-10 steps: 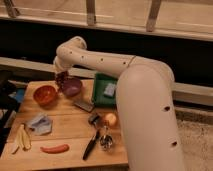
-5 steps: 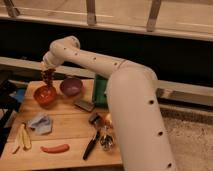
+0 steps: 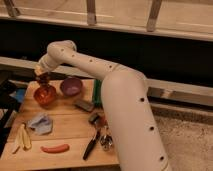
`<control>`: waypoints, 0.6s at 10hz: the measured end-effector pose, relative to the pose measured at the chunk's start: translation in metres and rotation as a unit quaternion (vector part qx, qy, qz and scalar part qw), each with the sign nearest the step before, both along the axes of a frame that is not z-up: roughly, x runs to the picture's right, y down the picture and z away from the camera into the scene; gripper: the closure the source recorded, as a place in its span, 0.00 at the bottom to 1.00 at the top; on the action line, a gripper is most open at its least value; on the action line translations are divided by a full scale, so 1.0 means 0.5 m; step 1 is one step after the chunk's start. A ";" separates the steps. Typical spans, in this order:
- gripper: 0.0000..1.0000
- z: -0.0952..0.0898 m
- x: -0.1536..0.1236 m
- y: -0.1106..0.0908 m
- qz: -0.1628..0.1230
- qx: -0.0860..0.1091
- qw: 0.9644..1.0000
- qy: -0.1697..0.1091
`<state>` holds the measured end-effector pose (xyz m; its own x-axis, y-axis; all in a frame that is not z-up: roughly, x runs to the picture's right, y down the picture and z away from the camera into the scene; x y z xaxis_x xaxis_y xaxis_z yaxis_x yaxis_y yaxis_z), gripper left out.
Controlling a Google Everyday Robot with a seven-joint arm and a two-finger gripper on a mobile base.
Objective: Place grapes in red bowl
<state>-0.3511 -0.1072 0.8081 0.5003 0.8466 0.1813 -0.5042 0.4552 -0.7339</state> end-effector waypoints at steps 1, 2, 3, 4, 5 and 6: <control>0.69 -0.002 -0.004 0.002 -0.003 -0.003 1.000 -0.005; 0.69 -0.001 -0.004 0.002 -0.003 -0.003 1.000 -0.004; 0.69 0.000 0.001 0.000 -0.002 -0.003 1.000 -0.003; 0.69 0.000 0.001 0.000 -0.002 -0.003 1.000 -0.003; 0.69 0.000 0.001 0.000 -0.002 -0.003 1.000 -0.003; 0.69 -0.001 -0.002 0.002 -0.002 -0.003 1.000 -0.004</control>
<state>-0.3520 -0.1065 0.8078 0.5030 0.8452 0.1805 -0.4965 0.4535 -0.7401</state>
